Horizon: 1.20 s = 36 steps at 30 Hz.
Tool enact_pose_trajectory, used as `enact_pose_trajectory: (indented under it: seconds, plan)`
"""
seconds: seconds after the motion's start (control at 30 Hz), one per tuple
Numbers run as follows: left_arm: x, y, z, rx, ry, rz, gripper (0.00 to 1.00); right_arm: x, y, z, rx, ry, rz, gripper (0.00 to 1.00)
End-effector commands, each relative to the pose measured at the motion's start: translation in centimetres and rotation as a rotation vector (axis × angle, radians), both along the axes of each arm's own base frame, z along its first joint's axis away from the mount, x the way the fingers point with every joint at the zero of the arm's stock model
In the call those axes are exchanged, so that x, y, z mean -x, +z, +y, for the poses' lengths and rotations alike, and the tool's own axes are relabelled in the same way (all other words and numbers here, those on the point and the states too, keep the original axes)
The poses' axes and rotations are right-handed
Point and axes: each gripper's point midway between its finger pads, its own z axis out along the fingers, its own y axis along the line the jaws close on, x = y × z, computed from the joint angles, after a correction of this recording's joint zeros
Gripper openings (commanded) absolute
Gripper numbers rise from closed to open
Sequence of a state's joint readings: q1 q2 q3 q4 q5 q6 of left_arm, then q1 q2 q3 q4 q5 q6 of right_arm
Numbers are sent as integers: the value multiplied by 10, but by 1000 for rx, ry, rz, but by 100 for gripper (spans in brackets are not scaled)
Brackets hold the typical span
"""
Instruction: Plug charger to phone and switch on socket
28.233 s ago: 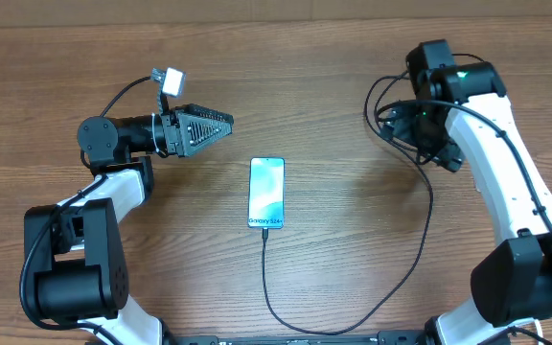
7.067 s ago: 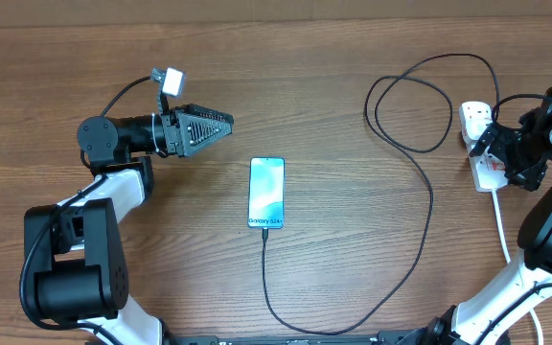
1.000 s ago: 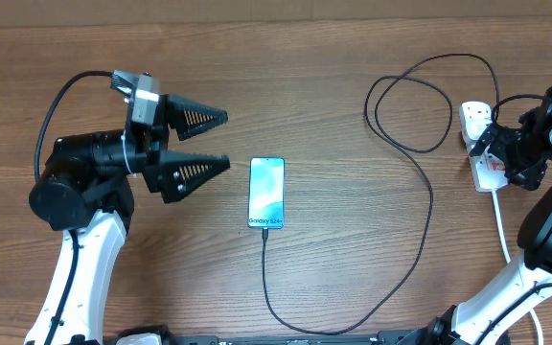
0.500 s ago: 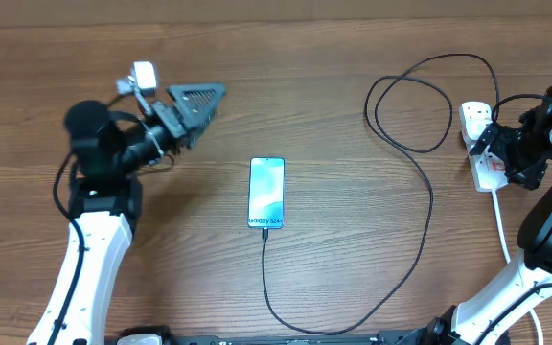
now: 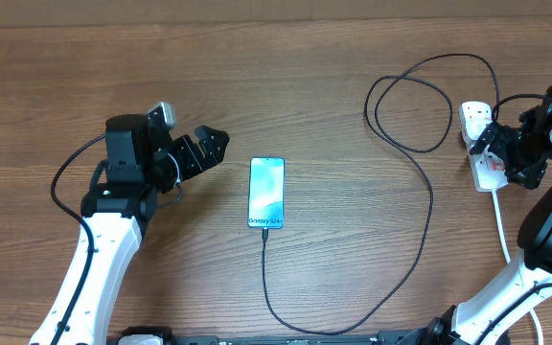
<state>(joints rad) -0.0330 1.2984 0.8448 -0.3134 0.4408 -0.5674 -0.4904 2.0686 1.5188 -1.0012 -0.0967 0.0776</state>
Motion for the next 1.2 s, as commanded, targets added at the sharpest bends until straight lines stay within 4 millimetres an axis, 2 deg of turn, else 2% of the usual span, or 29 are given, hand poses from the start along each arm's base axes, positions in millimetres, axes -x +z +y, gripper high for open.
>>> enact_pose_trajectory:
  seconds: [0.0,0.23,0.5,0.6,0.7,0.93,1.17]
  plan:
    - [1,15,15,-160,-21,-101,100,-9,4,-1,3,9,-25,100]
    - [12,44,15,-310,-147,-278,100,-9,4,-1,3,9,-25,100]
    - [28,106,16,-409,-166,-559,100,-9,4,-1,3,8,-25,100]
    - [38,120,16,-444,-164,-666,100,-9,4,-1,3,8,-25,100]
    - [48,122,17,-472,-166,-728,99,-9,4,-1,3,8,-25,100]
    - [57,98,16,-464,-162,-756,100,-9,4,-1,3,8,-25,100]
    - [80,97,17,-475,-118,-928,100,-9,4,-1,3,9,-25,100]
